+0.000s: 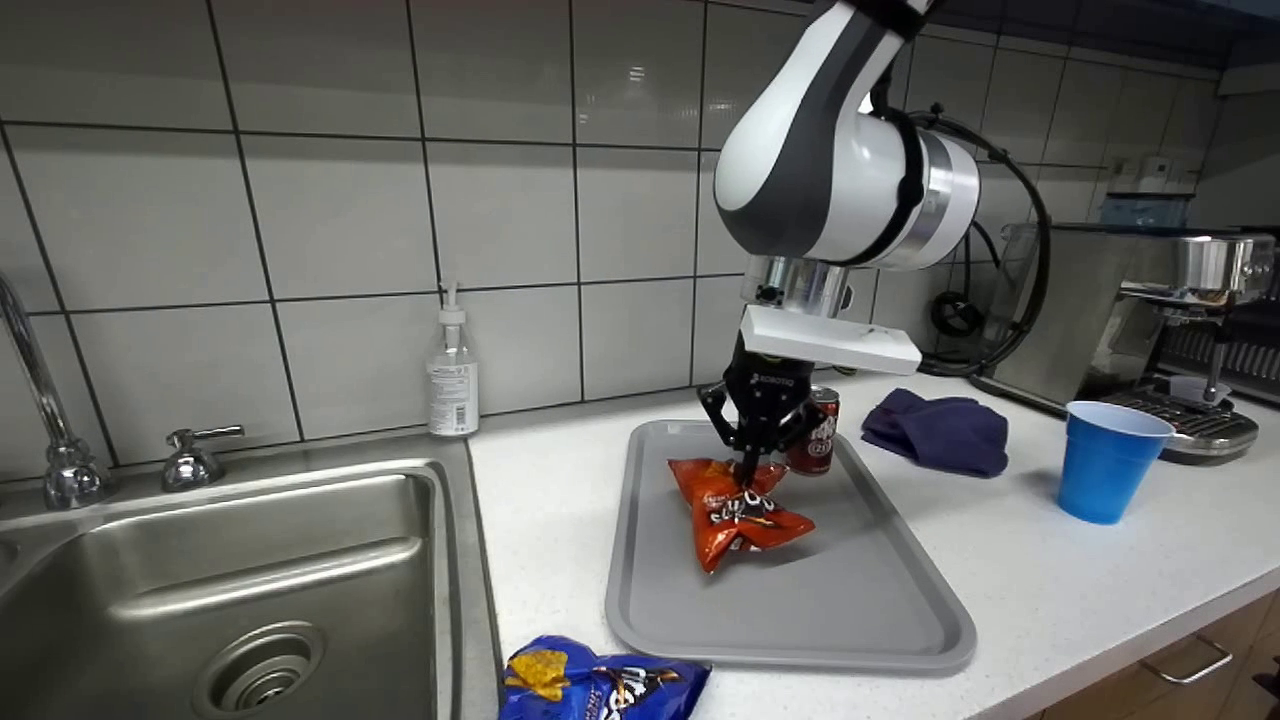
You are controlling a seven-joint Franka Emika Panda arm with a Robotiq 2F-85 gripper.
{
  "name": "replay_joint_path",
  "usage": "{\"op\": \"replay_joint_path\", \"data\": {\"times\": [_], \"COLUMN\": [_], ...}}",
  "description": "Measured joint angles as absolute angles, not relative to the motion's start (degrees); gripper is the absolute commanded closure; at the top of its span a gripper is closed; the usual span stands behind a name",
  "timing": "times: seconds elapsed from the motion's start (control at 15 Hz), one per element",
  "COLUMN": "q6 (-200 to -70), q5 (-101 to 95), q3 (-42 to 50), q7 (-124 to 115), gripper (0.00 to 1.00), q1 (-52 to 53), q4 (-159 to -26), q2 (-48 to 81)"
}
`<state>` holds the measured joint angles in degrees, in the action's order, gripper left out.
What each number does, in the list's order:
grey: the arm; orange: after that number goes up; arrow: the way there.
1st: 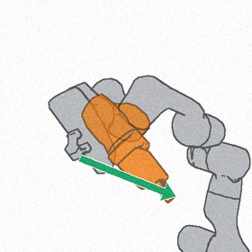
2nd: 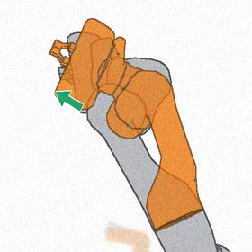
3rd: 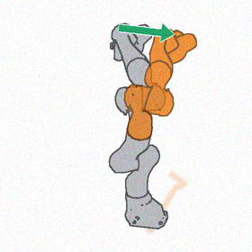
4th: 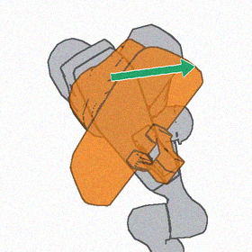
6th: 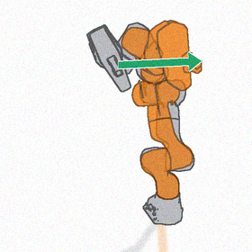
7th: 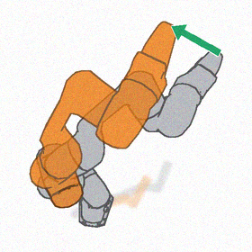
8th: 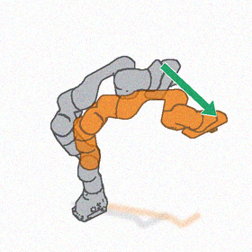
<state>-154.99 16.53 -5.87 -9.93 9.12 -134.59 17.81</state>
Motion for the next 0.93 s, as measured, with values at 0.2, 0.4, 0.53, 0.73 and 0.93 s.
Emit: {"op": "replay_joint_path", "data": {"times": [0.2, 0.4, 0.53, 0.73, 0.93], "q6": [-154.98, -154.93, -154.88, -154.82, -154.82], "q5": [16.53, 16.53, 16.53, 16.53, 16.53], "q3": [-6.33, -6.48, -6.65, -7.26, -8.05], "q7": [-9.93, -9.93, -9.93, -9.93, -9.93], "gripper": [1.0, 1.0, 1.0, 1.0, 1.0], "q1": [9.13, 9.12, 9.12, 9.15, 9.31], "q4": [-134.23, -134.05, -133.88, -133.15, -132.31], "q2": [17.43, 16.87, 16.55, 16.44, 16.43]}}
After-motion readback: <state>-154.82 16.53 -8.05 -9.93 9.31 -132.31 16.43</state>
